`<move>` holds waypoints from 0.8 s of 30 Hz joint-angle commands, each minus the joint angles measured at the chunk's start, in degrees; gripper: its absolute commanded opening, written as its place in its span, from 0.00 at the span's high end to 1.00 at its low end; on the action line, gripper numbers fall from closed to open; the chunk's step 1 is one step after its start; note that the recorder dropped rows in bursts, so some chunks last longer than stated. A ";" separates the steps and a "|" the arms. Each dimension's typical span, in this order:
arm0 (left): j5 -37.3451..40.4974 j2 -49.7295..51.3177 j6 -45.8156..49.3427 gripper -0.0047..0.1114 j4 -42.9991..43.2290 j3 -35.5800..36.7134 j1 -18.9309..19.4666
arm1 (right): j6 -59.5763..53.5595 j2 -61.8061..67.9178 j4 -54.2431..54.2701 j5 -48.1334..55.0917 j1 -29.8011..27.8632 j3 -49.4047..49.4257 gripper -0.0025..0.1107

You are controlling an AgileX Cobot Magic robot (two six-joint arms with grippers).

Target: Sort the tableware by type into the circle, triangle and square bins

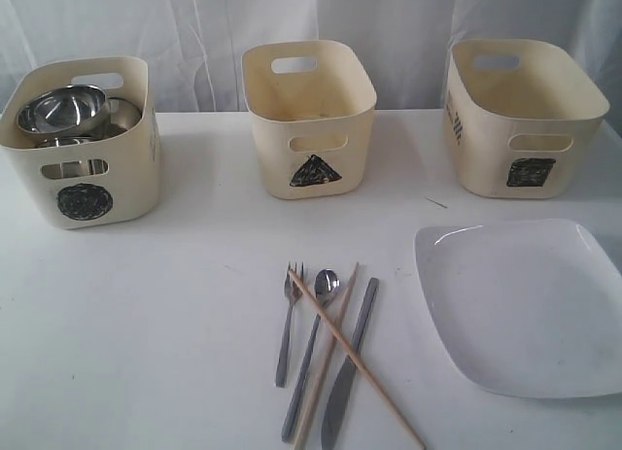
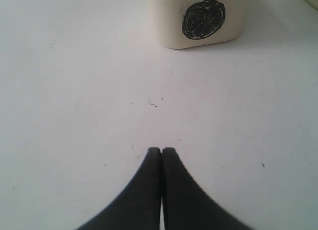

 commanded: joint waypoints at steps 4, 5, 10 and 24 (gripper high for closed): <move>0.10 -0.29 0.33 0.95 -0.42 0.08 0.11 | 10.84 -0.33 3.61 -29.14 -0.02 0.11 0.98; 0.10 -0.29 0.33 0.95 -0.42 0.08 0.11 | 12.53 -0.33 3.61 -34.09 -0.02 0.11 0.98; 0.10 -0.29 0.33 0.95 -0.42 0.08 0.11 | 13.09 -0.33 4.04 -62.03 -0.02 0.11 0.98; 0.10 -0.29 0.33 0.95 -0.42 0.08 0.11 | 13.16 29.23 0.35 -58.43 -0.02 -37.90 0.98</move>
